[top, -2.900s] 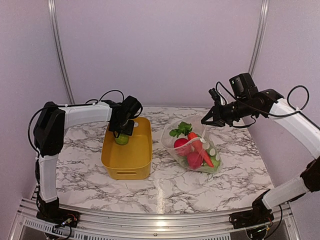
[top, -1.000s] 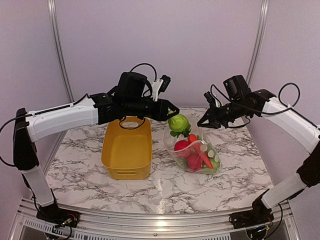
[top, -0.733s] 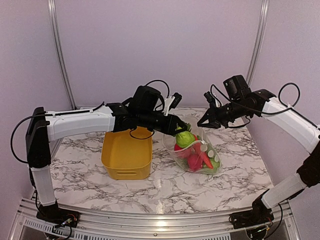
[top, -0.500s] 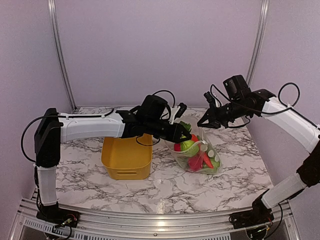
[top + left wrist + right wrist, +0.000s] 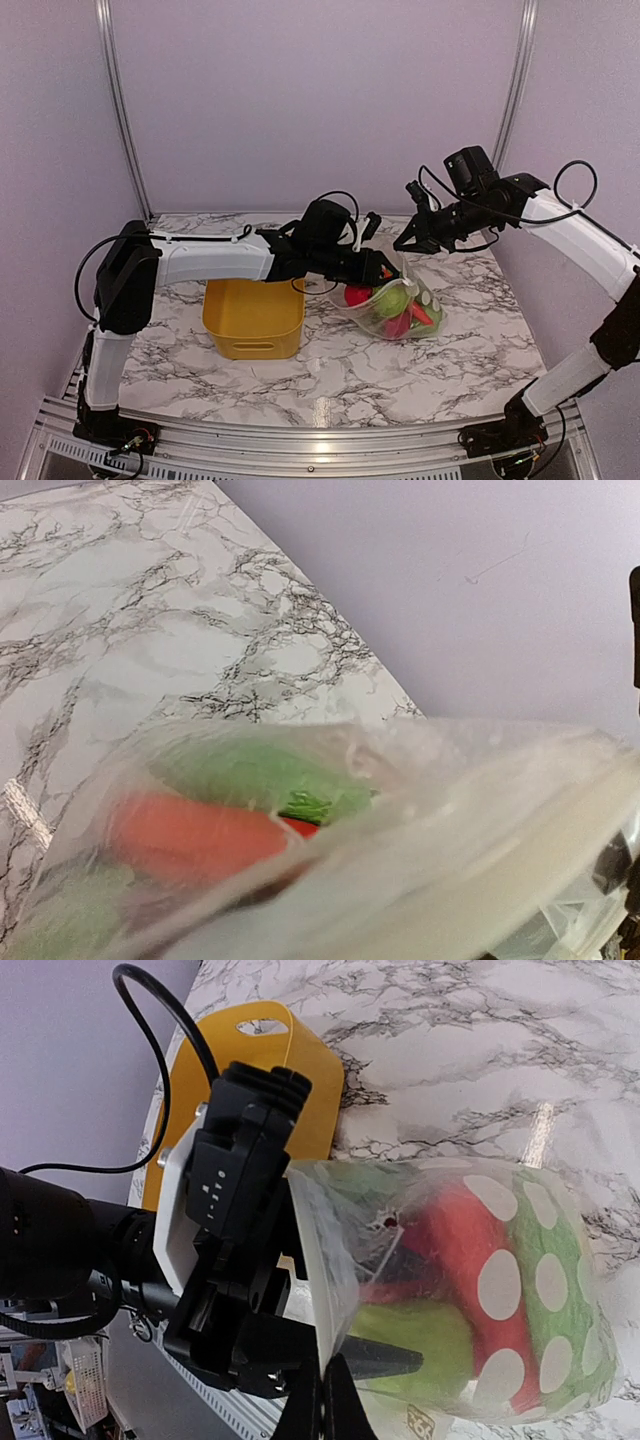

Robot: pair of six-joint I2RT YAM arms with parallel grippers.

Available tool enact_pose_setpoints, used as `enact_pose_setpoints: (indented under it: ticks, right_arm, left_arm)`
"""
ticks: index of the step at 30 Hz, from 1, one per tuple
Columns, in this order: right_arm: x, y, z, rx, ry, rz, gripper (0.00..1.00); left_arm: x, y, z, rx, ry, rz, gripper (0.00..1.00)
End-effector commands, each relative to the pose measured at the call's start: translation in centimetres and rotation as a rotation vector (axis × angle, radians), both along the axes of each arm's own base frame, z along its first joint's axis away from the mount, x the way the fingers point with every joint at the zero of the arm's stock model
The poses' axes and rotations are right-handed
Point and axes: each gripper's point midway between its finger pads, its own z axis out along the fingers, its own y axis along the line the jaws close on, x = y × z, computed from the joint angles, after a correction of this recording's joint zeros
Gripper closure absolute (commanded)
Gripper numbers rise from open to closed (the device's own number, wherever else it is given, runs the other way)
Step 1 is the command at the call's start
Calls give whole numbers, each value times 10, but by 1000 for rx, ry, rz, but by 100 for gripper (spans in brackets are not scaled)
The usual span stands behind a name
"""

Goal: Place the food in the zip-top bag and seal the zipper
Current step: Place the fake fruit in the zipper food storage bag, then pass from the right arm to the left

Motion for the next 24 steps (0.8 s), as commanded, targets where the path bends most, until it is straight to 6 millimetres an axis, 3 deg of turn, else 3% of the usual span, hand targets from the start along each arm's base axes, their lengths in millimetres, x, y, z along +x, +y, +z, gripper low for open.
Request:
enact_pose_setpoints:
  ticks: [1, 3, 4, 5, 6, 10, 14, 15, 19, 21, 24]
  right_arm:
    - [6, 1, 24, 27, -64, 2, 100]
    - [6, 0, 23, 26, -65, 0, 100]
    - [5, 0, 23, 27, -63, 0, 100]
    - [4, 0, 23, 29, -64, 0, 100]
    - [3, 0, 23, 30, -63, -2, 100]
    - [0, -2, 22, 38, -63, -5, 100]
    - [-4, -3, 20, 39, -59, -3, 100]
    - [-5, -4, 20, 39, -58, -2, 100]
    - [-8, -4, 18, 37, -51, 5, 100]
    - [-9, -4, 19, 36, -48, 12, 100]
    - [-10, -4, 20, 35, -49, 20, 100]
  left_arm:
    - [11, 12, 15, 63, -70, 72, 42]
    - [17, 23, 30, 74, -108, 101, 32]
    - [20, 28, 37, 79, -124, 116, 21]
    - [21, 34, 44, 87, -141, 132, 5]
    - [22, 39, 50, 94, -161, 142, 2]
    - [17, 65, 81, 112, -269, 168, 1]
    - [-4, 88, 118, 43, -393, 128, 1]
    - [-8, 92, 134, -5, -434, 127, 1]
    - [-19, 98, 165, -66, -490, 102, 1]
    - [-29, 93, 168, -53, -537, 31, 3]
    - [-48, 91, 147, 31, -606, -128, 16]
